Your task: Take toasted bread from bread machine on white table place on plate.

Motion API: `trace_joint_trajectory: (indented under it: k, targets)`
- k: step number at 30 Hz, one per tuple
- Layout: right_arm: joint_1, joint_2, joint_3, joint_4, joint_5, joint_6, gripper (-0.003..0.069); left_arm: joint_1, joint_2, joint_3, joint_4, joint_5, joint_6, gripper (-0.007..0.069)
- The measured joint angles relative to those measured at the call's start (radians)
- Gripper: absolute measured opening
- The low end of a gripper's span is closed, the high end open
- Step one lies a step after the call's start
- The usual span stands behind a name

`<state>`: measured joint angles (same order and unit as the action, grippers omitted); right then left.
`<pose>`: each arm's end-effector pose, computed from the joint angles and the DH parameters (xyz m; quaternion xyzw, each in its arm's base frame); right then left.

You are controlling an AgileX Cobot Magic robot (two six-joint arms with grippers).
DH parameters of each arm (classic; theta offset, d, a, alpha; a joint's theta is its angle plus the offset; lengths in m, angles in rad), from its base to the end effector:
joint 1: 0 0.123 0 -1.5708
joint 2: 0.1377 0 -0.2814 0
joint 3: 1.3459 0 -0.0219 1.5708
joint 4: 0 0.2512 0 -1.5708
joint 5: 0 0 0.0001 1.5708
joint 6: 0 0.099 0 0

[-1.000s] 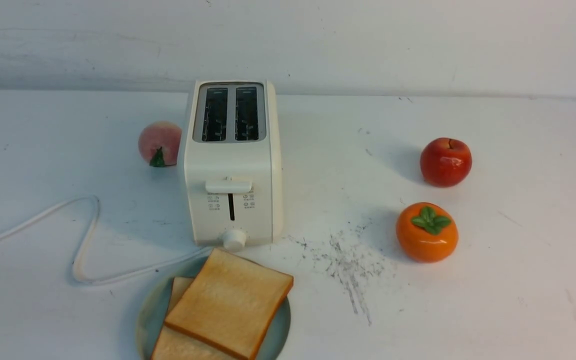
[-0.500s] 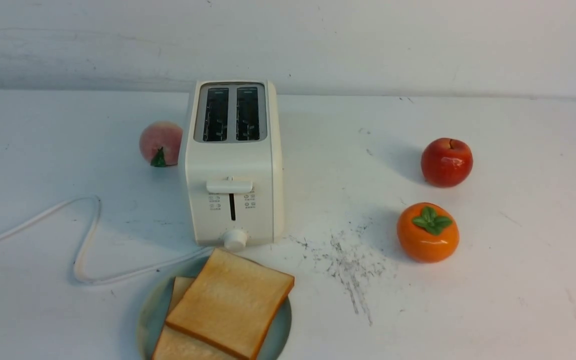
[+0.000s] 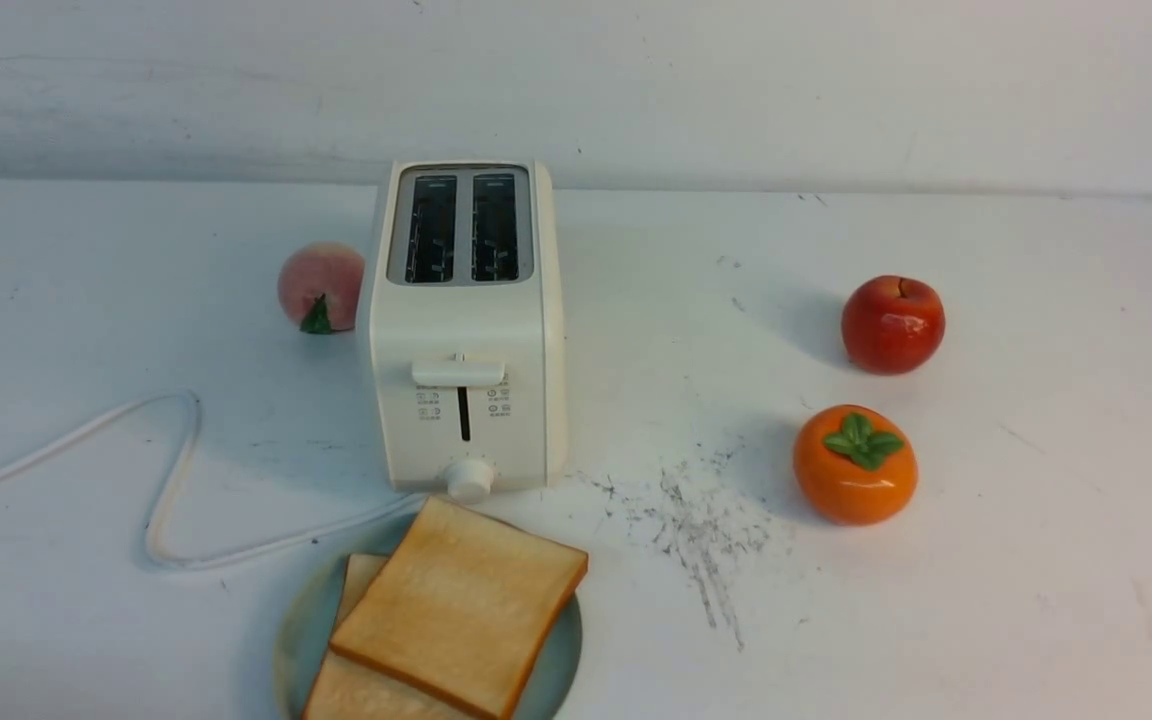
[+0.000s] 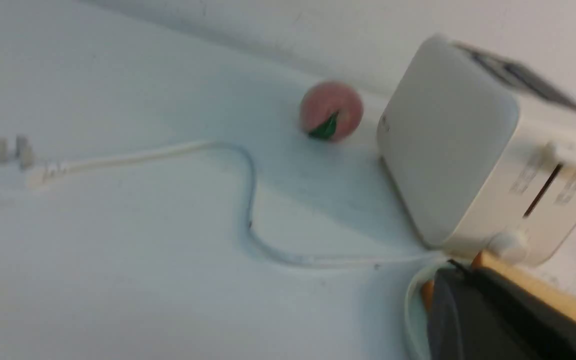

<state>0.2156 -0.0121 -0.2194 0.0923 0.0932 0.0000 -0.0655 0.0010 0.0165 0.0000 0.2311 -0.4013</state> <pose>0.0477 0.0113 0.2798 -0.0419 0.6215 0.1224 0.7727 0.0679 -0.0045 0.1852 -0.1273 0.7511 -0.1498 0.6302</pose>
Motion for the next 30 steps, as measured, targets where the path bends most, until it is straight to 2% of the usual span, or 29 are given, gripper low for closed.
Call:
trace_joint_trajectory:
  k: [6,30]
  targets:
    - [0.0,0.0,0.0,0.0,-0.001,0.0,0.0043,0.0,-0.012,0.014,0.026,0.149,0.021,0.0015]
    - [0.0,0.0,0.0,0.0,-0.001,0.0,0.0076,0.0,-0.012,0.014,0.024,0.157,0.021,0.0029]
